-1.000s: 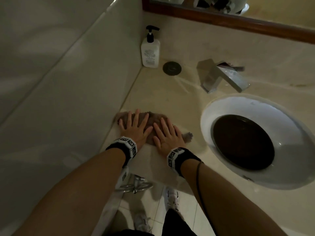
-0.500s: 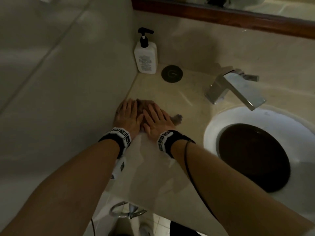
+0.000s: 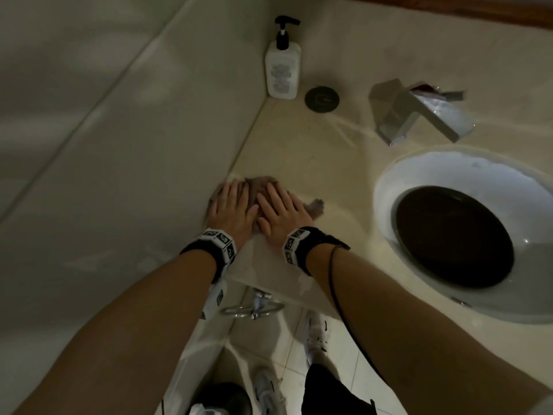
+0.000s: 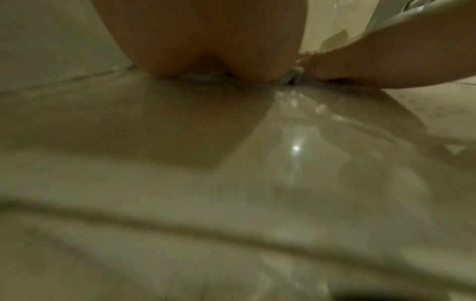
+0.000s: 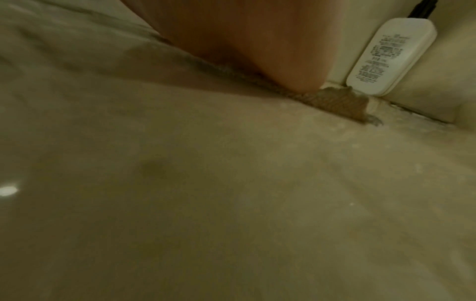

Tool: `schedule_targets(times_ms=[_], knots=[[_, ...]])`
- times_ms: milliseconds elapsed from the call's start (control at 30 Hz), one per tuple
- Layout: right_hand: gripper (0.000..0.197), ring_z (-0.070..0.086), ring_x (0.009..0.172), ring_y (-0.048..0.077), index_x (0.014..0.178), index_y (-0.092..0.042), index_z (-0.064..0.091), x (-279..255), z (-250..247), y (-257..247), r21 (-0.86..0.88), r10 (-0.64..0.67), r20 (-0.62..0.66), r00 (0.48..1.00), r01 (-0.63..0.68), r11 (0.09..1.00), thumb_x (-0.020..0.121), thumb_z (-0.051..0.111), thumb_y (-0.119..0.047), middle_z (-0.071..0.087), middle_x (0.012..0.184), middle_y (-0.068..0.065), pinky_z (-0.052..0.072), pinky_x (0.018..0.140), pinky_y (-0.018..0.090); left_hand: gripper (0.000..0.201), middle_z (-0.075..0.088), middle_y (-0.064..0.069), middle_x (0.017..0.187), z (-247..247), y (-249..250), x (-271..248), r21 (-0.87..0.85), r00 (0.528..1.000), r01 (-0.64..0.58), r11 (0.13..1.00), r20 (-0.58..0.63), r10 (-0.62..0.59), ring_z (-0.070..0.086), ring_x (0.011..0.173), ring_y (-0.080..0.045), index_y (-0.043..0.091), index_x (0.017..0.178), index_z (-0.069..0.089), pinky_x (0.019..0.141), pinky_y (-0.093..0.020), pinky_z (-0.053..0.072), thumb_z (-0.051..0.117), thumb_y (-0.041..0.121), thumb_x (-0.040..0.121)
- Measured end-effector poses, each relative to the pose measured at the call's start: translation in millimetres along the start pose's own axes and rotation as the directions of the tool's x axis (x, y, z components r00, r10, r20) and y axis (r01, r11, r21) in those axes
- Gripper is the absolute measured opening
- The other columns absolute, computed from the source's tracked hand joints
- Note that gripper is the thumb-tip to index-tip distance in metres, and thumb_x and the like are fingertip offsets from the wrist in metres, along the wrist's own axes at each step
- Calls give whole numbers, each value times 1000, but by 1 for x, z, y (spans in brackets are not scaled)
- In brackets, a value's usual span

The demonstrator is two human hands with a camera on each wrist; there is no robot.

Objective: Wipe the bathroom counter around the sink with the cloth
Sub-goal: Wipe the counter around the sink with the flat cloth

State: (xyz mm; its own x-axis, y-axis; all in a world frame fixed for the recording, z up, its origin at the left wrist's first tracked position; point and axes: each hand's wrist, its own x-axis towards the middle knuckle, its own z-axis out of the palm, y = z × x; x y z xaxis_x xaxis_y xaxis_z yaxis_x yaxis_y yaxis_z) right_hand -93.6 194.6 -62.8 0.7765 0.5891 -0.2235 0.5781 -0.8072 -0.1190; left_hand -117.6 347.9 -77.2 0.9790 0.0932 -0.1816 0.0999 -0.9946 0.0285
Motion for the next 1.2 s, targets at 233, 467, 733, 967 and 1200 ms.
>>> schedule_targets(times_ms=[233, 467, 733, 967, 1200], knots=[[59, -10, 146, 24, 152, -24, 5, -65, 23, -43, 11, 19, -25, 999, -19, 1000, 98, 9, -48, -5, 160, 4, -1, 118, 41, 67, 0, -9, 161, 14, -5, -80, 0, 1000, 23, 1000, -4, -23, 1, 147, -33, 26, 152, 1, 115, -52, 5, 6, 57, 93], [64, 11, 146, 28, 149, -23, 23, -125, 34, -27, 36, 72, -36, 997, -71, 997, 95, 6, -50, 17, 158, 7, 15, 117, 45, 62, -12, -6, 160, 16, 32, -111, 14, 999, -50, 999, 10, 50, -10, 146, -35, 36, 150, -5, 114, -58, 0, 17, 58, 96], [68, 0, 147, 23, 151, -25, 9, -127, 28, 34, -5, 49, -17, 999, -49, 999, 91, -4, -56, 2, 160, 2, 4, 116, 37, 68, 3, -6, 161, 15, 75, -81, -15, 993, -120, 993, -17, 119, 3, 147, -34, 37, 150, 5, 114, -58, 3, -2, 61, 87], [78, 3, 147, 20, 150, -30, 11, -83, 11, 98, 46, 129, -18, 992, -128, 991, 84, -14, -62, 6, 160, 1, 5, 115, 35, 59, -8, -1, 161, 2, 109, -4, -51, 998, -57, 997, 28, 58, -9, 147, -27, 37, 150, -6, 116, -53, -3, 12, 56, 96], [65, -3, 147, 17, 151, -31, 7, -14, -8, 155, 35, 110, -30, 993, -109, 993, 90, -1, -55, 0, 160, -1, 0, 115, 34, 60, -6, -2, 161, -16, 129, 74, -126, 997, 69, 990, 47, -63, -5, 147, -26, 30, 151, -2, 116, -50, 0, 18, 51, 99]])
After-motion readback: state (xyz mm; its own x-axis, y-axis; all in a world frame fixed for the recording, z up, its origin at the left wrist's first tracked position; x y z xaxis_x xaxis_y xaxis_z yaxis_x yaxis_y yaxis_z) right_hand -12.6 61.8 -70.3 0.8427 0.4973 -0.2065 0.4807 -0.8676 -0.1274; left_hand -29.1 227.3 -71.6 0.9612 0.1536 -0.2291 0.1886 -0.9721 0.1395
